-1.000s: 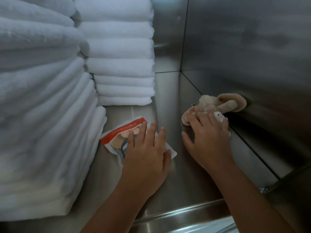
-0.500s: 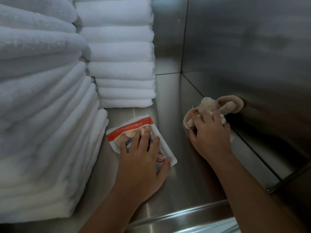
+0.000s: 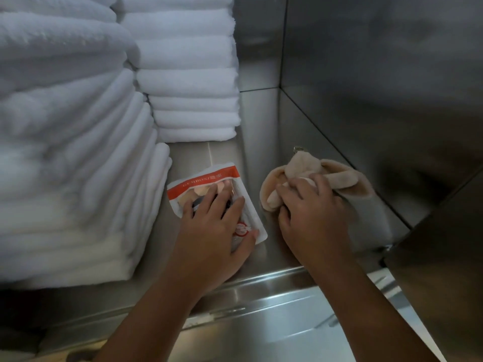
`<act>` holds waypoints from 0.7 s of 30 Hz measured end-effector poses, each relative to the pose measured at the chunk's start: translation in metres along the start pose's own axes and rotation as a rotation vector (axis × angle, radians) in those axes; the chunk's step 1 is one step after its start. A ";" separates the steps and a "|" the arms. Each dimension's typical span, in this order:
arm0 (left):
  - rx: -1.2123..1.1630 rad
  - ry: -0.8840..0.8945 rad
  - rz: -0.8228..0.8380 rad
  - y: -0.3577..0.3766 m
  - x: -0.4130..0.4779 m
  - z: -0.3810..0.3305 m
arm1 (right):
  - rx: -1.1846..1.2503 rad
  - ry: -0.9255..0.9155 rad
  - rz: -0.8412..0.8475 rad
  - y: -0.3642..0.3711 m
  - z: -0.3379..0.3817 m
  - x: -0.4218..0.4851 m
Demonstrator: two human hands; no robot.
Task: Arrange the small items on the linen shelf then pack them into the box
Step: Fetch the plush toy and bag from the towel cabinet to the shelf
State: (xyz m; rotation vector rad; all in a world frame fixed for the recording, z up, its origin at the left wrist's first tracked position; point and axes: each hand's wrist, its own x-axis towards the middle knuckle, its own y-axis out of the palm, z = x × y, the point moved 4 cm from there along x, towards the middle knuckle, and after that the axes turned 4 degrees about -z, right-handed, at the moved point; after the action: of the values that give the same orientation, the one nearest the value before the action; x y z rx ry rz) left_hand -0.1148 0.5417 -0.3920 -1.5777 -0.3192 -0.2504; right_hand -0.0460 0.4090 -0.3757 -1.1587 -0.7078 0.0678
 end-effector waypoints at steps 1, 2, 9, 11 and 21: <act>-0.004 0.007 0.004 -0.001 -0.004 -0.002 | 0.008 -0.009 -0.004 -0.003 0.004 -0.005; -0.007 0.013 0.009 -0.003 -0.008 -0.005 | 0.017 -0.016 -0.001 -0.005 0.008 -0.010; -0.029 0.047 0.030 -0.017 -0.032 -0.021 | -0.055 0.000 0.200 -0.013 0.020 -0.042; -0.033 0.065 0.032 -0.021 -0.039 -0.022 | -0.029 0.010 0.249 -0.014 0.022 -0.047; 0.033 0.092 0.030 -0.029 -0.060 -0.021 | 0.105 -0.131 0.346 -0.028 0.001 -0.042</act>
State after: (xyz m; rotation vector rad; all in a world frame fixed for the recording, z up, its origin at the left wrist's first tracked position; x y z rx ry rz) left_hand -0.1801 0.5186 -0.3848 -1.5320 -0.2265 -0.2920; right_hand -0.0875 0.3810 -0.3719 -1.1729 -0.6040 0.4705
